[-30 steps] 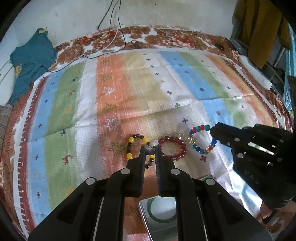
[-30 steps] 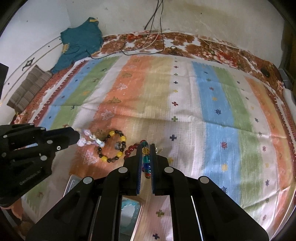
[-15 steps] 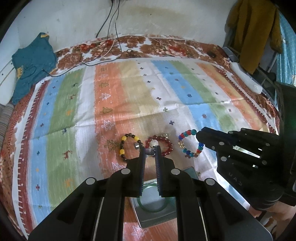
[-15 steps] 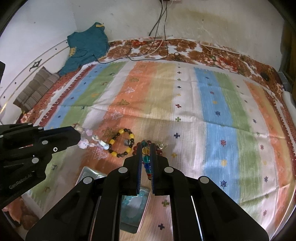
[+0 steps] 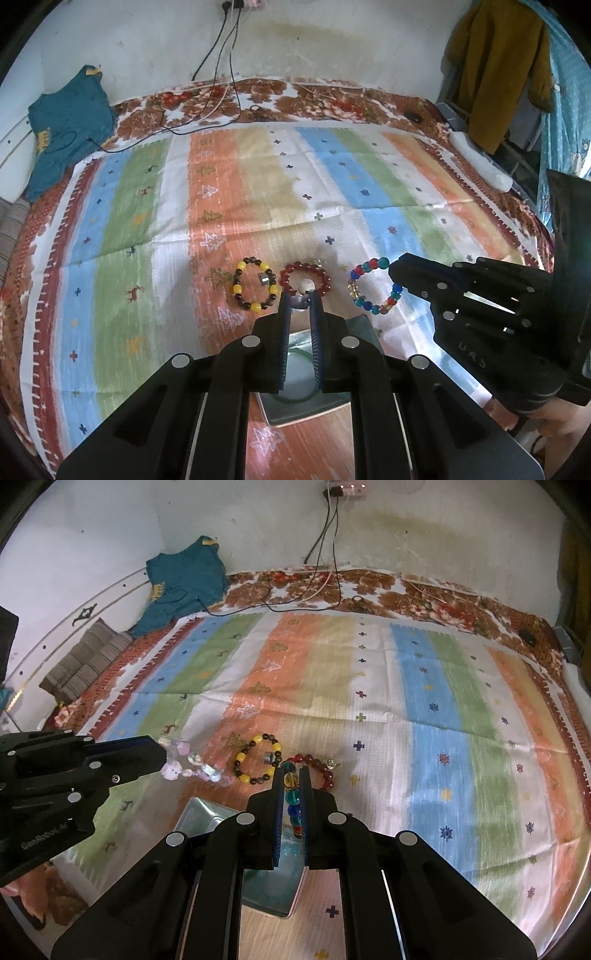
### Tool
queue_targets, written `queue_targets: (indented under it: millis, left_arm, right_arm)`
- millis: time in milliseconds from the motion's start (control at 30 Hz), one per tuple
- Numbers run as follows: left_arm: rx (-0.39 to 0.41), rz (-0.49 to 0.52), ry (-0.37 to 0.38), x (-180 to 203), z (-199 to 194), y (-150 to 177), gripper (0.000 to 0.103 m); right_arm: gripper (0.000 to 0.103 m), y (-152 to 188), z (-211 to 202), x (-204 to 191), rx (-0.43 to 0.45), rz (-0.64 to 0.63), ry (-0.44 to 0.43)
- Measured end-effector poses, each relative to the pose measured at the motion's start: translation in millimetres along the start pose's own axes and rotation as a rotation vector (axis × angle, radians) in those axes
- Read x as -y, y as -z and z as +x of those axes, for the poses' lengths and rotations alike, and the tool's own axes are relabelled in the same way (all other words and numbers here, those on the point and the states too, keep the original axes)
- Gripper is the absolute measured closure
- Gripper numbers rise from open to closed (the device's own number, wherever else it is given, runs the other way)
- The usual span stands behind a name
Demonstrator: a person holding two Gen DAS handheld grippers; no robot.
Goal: Organize jewelry
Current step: 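Lift the white bracelet with the left gripper while the right gripper carries the multicolour bracelet to the tin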
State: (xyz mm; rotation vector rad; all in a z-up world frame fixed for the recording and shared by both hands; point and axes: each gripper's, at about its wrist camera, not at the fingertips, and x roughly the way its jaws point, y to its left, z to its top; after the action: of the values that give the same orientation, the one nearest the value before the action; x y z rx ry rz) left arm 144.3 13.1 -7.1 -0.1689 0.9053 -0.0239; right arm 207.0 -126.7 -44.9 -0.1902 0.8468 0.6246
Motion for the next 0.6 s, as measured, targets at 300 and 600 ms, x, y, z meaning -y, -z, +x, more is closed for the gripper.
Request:
queue_targets:
  millis: [300,600]
  left_arm:
    - [0.020,-0.009,0.011,2,-14,14,0.093]
    - [0.028,-0.004,0.015,5,-25,26,0.093]
  right_arm:
    - [0.094,10,-12,-9,0.012,-0.019,-0.016]
    - [0.094,23,-25,-17,0.023,-0.033,-0.021]
